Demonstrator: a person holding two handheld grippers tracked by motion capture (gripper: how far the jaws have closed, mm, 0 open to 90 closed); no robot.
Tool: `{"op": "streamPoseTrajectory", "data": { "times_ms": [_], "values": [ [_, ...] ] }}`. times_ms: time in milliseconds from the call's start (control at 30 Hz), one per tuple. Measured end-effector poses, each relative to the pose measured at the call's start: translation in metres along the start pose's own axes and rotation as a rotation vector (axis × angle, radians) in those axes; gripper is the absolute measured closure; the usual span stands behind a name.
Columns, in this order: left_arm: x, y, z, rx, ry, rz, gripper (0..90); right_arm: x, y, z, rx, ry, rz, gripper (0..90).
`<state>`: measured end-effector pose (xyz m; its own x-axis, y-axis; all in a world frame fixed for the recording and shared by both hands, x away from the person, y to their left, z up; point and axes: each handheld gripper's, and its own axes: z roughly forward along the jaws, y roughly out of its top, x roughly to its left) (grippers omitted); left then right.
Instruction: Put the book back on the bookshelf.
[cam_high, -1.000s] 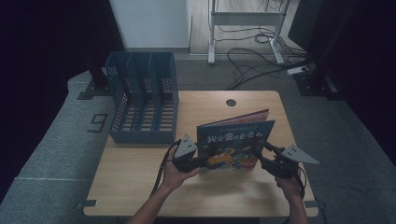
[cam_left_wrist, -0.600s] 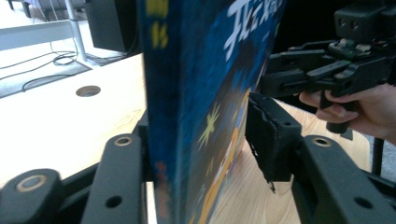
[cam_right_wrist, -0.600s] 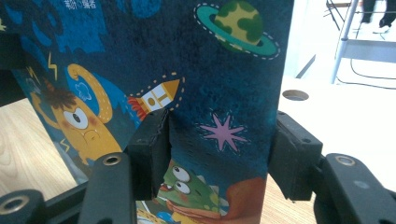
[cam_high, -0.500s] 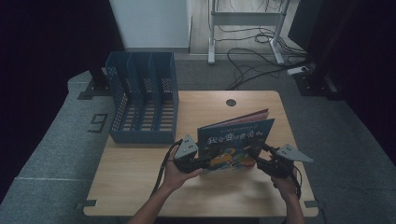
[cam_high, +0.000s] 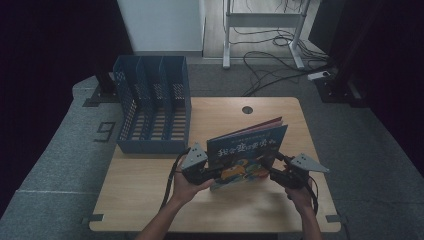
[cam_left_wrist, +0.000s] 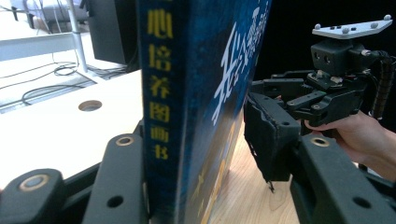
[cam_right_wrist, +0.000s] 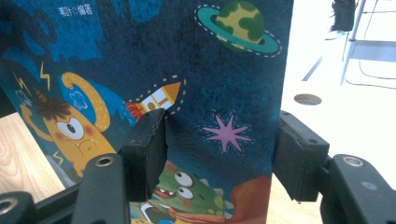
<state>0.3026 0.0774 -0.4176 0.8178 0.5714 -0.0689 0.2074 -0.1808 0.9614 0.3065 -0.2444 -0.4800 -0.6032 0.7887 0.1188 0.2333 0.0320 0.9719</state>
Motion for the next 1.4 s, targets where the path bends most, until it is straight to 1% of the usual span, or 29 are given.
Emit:
{"op": "streamPoseTrajectory", "data": {
  "times_ms": [100,133,333,433,500,600,667,700,867,1133,1233,1333,1400],
  "values": [
    [-0.001,0.0,-0.003,-0.002,0.04,0.02,58.0,0.002,0.0,0.003,-0.002,0.006,0.001,38.8],
    [-0.001,0.0,-0.004,0.002,0.044,0.022,60.0,0.002,0.0,0.004,0.0,0.011,-0.001,38.7],
    [0.0,0.001,-0.007,0.014,0.003,0.015,65.8,0.002,0.001,0.007,-0.002,0.011,0.005,37.3],
    [-0.001,0.001,-0.008,0.016,-0.009,0.018,67.8,0.001,0.001,0.007,-0.001,0.017,0.011,36.8],
    [-0.003,0.001,-0.009,0.017,-0.017,0.019,69.3,0.0,0.001,0.007,0.002,0.017,0.024,36.2],
    [-0.006,0.001,-0.01,0.022,-0.033,0.02,74.1,0.0,0.001,0.007,0.01,-0.009,0.028,36.5],
    [-0.007,0.001,-0.01,0.023,-0.036,0.021,74.9,0.001,0.002,0.008,0.013,-0.016,0.037,36.4],
    [-0.008,0.001,-0.01,0.024,-0.04,0.016,75.0,0.001,0.002,0.009,0.01,-0.022,0.031,36.3],
    [-0.007,0.004,-0.01,0.021,-0.03,0.008,72.1,0.004,0.002,0.01,0.016,-0.038,0.023,36.1],
    [-0.01,0.016,-0.009,0.005,-0.025,0.014,66.0,0.004,0.002,0.012,0.016,-0.041,0.025,36.1],
    [-0.011,0.019,-0.006,0.01,-0.025,0.017,64.3,0.005,0.003,0.013,0.015,-0.047,0.024,36.1],
    [-0.01,0.022,-0.006,0.007,-0.033,0.012,63.0,0.004,0.003,0.013,0.015,-0.04,0.023,36.7],
    [-0.01,0.024,-0.006,-0.007,-0.026,0.012,62.2,0.004,0.003,0.014,0.014,-0.034,0.023,37.4]
  ]
}}
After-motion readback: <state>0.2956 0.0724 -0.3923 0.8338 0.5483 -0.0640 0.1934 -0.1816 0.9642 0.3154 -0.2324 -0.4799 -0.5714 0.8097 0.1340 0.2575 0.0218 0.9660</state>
